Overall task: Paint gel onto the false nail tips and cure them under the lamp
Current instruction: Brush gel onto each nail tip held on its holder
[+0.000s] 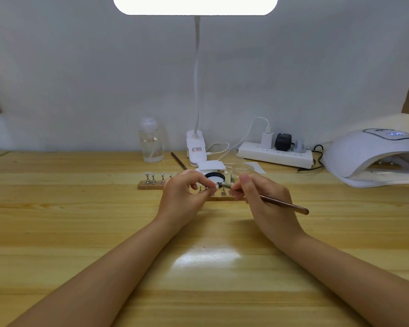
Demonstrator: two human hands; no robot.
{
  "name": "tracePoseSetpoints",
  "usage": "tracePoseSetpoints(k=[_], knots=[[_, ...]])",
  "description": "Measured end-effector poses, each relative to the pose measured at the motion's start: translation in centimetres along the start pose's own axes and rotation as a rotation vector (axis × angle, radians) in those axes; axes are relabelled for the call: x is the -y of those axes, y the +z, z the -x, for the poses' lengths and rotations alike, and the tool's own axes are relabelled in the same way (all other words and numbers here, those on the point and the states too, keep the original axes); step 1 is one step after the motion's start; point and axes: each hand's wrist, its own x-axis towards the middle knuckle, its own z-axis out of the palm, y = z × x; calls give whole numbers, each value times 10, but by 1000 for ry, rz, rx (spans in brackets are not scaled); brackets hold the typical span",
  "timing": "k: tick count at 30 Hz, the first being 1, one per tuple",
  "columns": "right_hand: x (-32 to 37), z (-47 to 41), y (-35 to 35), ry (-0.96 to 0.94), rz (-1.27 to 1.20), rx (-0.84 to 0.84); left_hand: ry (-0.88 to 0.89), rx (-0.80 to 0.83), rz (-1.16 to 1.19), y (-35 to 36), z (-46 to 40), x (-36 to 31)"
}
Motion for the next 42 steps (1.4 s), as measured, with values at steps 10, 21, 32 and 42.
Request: tracePoseSetpoints(k=[10,21,32,42], knots=[[0,2,1,31,-23,40,-23,-5,5,1,0,-1],[-1,1,-3,-27,67,-53,21,20,66,-1,0,-2],[0,2,-2,-15,-29,-28,10,30,89,0,-1,0],[-2,2,-2,-54,3,-62,-14,32,85,0,-1,2]])
